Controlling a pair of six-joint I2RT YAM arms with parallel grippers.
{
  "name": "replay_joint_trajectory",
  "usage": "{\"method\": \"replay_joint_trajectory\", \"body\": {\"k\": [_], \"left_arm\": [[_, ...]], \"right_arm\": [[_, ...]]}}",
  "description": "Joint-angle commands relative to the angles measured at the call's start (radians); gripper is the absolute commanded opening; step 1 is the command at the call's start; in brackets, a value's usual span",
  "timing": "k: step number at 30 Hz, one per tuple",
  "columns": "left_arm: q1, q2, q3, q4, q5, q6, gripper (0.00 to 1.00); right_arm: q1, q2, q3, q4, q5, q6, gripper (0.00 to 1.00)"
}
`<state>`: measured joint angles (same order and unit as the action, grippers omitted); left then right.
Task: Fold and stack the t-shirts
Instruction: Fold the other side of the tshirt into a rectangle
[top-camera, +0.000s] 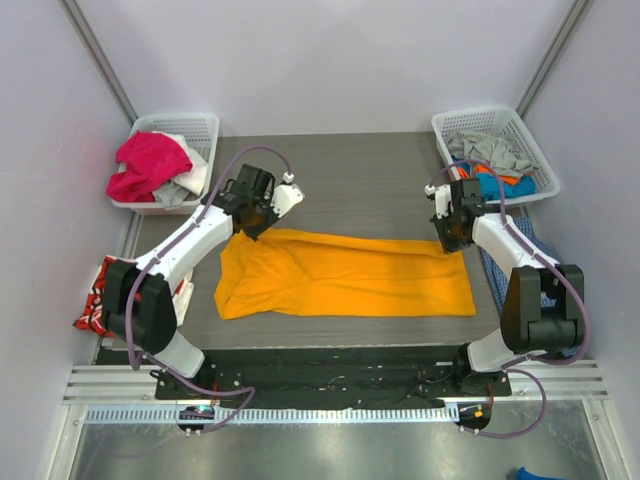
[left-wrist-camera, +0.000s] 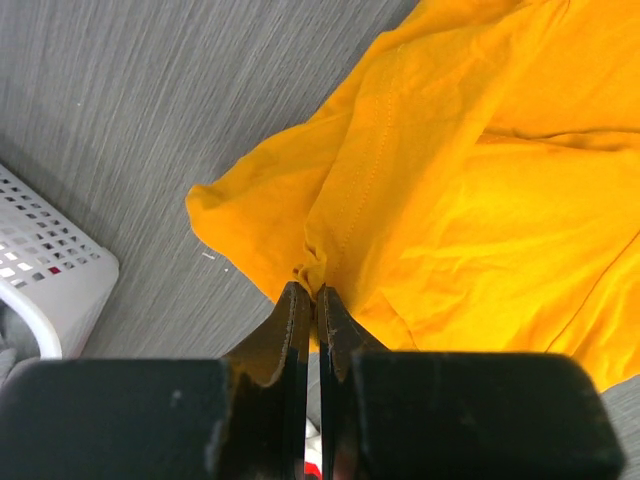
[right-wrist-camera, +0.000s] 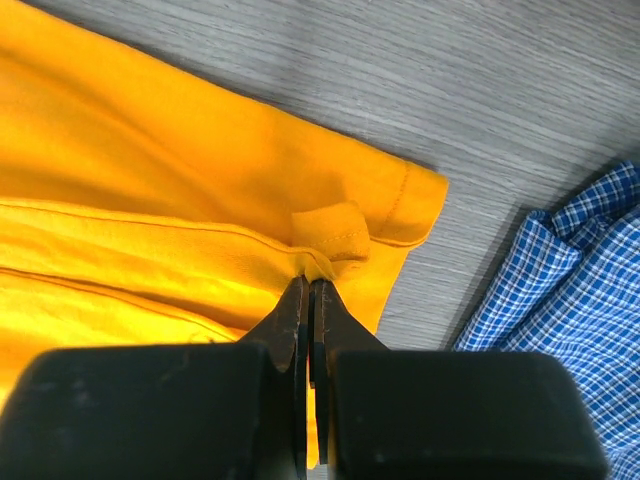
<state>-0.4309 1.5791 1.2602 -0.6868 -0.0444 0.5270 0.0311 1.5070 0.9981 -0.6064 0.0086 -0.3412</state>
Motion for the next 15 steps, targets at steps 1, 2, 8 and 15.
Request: {"method": "replay_joint_trajectory", "body": {"k": [1,2,8,15], "left_arm": [[-0.009,-0.07,-0.013,-0.022,-0.012,-0.018,0.0],[-0.012,-0.076,-0.019,-0.025,-0.012,-0.018,0.0],[-0.029,-0.122,-0.062,-0.036,-0.025,-0.025,0.0],[-0.048,-0.149,-0.111,-0.043,-0.043,-0.028,0.0]], "right_arm": [[0.003,-0.059,-0.003,-0.018,0.013,-0.016,0.01],[0.004,-0.062,-0.006,-0.019,0.011,-0.018,0.01],[0.004,-0.088,-0.032,-0.03,0.011,-0.018,0.01],[0.004,-0.102,-0.058,-0.033,0.01,-0.021,0.01]]}}
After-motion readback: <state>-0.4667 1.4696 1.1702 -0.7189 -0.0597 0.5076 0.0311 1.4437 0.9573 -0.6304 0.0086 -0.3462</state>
